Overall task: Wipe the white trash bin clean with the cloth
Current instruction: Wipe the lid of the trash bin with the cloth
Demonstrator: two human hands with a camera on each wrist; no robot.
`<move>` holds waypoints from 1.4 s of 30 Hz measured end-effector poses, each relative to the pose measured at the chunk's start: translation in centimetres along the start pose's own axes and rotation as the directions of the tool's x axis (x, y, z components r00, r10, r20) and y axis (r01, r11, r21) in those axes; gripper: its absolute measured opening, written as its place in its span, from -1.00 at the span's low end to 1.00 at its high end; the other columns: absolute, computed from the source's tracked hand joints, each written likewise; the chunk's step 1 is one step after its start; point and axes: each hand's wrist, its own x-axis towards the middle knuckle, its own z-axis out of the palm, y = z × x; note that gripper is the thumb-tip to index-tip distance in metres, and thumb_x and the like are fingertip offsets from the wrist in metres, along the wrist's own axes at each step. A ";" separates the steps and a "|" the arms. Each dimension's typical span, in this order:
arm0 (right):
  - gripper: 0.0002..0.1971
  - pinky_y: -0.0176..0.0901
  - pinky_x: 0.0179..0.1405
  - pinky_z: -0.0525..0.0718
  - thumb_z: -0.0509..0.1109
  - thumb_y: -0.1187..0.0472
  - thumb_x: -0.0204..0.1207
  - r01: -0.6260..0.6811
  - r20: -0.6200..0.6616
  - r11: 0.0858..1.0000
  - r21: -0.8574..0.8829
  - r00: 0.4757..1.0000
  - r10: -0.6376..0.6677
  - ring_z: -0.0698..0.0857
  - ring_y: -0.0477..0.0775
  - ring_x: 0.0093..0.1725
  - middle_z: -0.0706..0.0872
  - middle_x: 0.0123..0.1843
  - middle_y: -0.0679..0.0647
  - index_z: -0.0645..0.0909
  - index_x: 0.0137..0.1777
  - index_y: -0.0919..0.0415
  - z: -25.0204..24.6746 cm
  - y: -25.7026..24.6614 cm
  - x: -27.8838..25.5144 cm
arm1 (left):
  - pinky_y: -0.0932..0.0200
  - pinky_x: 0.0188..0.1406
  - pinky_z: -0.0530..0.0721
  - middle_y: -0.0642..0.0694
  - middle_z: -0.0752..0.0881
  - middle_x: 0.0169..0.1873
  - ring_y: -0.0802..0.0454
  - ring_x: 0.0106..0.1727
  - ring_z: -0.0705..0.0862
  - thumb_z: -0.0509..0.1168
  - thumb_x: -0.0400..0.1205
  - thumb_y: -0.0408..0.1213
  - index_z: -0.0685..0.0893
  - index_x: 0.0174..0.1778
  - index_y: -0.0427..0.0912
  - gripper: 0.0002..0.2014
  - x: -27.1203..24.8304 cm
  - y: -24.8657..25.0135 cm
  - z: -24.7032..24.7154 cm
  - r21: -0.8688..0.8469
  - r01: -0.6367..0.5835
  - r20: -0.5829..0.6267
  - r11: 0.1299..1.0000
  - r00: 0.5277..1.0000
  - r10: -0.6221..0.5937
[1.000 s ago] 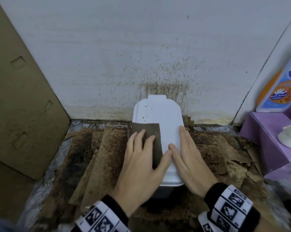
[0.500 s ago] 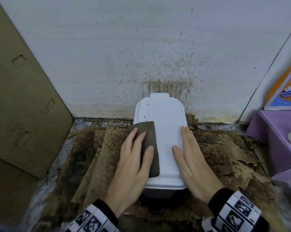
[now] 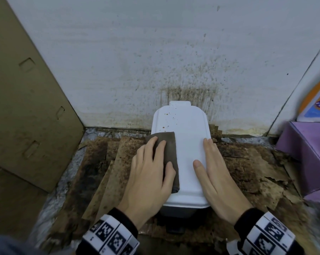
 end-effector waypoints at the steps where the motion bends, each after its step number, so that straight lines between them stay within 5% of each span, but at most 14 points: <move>1: -0.34 -0.14 0.77 -0.21 -0.11 -0.35 0.67 -0.001 0.000 1.000 0.002 1.000 0.001 -0.39 -0.47 0.66 -0.44 0.71 -0.44 -0.43 0.62 -0.40 0.0 0.0 0.0 | 0.02 0.68 0.21 -0.04 0.18 0.73 0.04 0.69 0.12 -0.10 0.76 0.05 0.24 0.74 -0.10 -0.38 0.0 0.0 0.1 -0.048 0.000 0.003 0.999 1.000 0.000; 4: -0.30 -0.14 0.78 -0.20 -0.11 -0.35 0.67 -0.002 -0.003 1.000 0.004 1.000 0.002 -0.38 -0.46 0.67 -0.41 0.73 -0.42 -0.39 0.69 -0.32 0.0 0.1 0.0 | 0.16 0.74 0.02 0.05 -0.01 0.76 0.17 0.75 -0.12 -0.12 0.76 0.05 0.14 0.78 -0.11 -0.36 0.0 0.2 0.5 -0.176 0.011 0.018 0.984 1.000 -0.008; 7: -0.29 -0.17 0.76 -0.20 -0.10 -0.34 0.67 -0.002 -0.005 1.000 0.005 1.000 0.002 -0.37 -0.46 0.67 -0.39 0.74 -0.42 -0.37 0.71 -0.30 0.1 0.2 0.0 | 0.46 0.59 -0.31 0.14 -0.24 0.78 0.30 0.74 -0.34 -0.12 0.82 0.04 -0.04 0.82 -0.07 -0.36 0.0 0.3 0.5 -0.201 0.013 0.043 0.979 0.999 -0.004; 10: -0.29 -0.22 0.74 -0.23 -0.10 -0.33 0.68 -0.004 -0.008 1.000 0.000 1.000 0.004 -0.38 -0.47 0.67 -0.38 0.74 -0.40 -0.35 0.73 -0.27 0.1 0.2 0.1 | 0.57 0.49 -0.41 0.17 -0.39 0.76 0.36 0.70 -0.44 -0.06 0.84 0.05 -0.16 0.83 -0.01 -0.34 0.2 0.3 0.3 -0.217 0.028 0.084 0.976 0.996 -0.009; 22: -0.24 -0.24 0.71 -0.26 -0.12 -0.36 0.66 -0.025 -0.001 0.999 -0.029 1.000 0.025 -0.42 -0.44 0.66 -0.41 0.75 -0.35 -0.37 0.75 -0.22 0.1 0.1 0.1 | 0.12 0.79 0.01 0.29 -0.35 0.75 0.36 0.75 -0.28 0.10 0.78 0.11 -0.11 0.83 0.08 -0.25 -0.3 0.2 -0.4 -0.295 0.078 0.131 0.952 0.990 -0.041; 27: -0.24 -0.24 0.71 -0.25 -0.12 -0.35 0.67 -0.021 0.000 0.999 -0.036 1.000 0.021 -0.42 -0.43 0.67 -0.42 0.75 -0.35 -0.37 0.75 -0.21 0.1 0.1 0.0 | 0.25 0.76 -0.08 0.37 -0.40 0.71 0.43 0.72 -0.34 0.12 0.75 0.15 -0.15 0.81 0.14 -0.22 -2.0 0.7 -0.4 -0.308 0.084 0.141 0.948 0.989 -0.042; 33: -0.25 -0.25 0.71 -0.25 -0.10 -0.33 0.69 -0.018 0.008 0.999 -0.047 1.000 0.018 -0.41 -0.41 0.68 -0.42 0.75 -0.34 -0.39 0.75 -0.21 0.0 0.2 0.0 | 0.20 0.78 -0.05 0.40 -0.40 0.71 0.42 0.72 -0.32 0.08 0.75 0.18 -0.14 0.81 0.16 -0.24 -2.3 0.7 -0.7 -0.333 0.118 0.177 0.936 0.982 -0.061; 38: -0.24 -0.29 0.69 -0.29 -0.13 -0.34 0.68 -0.011 0.019 0.997 -0.079 1.000 0.013 -0.45 -0.41 0.66 -0.45 0.75 -0.32 -0.42 0.74 -0.18 0.0 0.1 0.1 | 0.40 0.67 -0.25 0.25 -0.45 0.72 0.41 0.70 -0.41 0.02 0.76 0.18 -0.20 0.81 0.08 -0.23 -0.7 0.1 -0.9 -0.280 0.079 0.231 0.957 0.973 -0.012; 42: -0.23 -0.34 0.66 -0.31 -0.13 -0.33 0.68 -0.008 0.017 0.996 -0.094 1.000 0.009 -0.45 -0.40 0.67 -0.45 0.76 -0.28 -0.42 0.74 -0.15 -0.1 0.1 0.2 | 0.27 0.72 -0.30 0.10 -0.48 0.72 0.26 0.73 -0.45 0.00 0.81 0.12 -0.26 0.81 0.00 -0.25 2.2 -0.6 -1.2 -0.247 0.069 0.326 0.967 0.945 0.016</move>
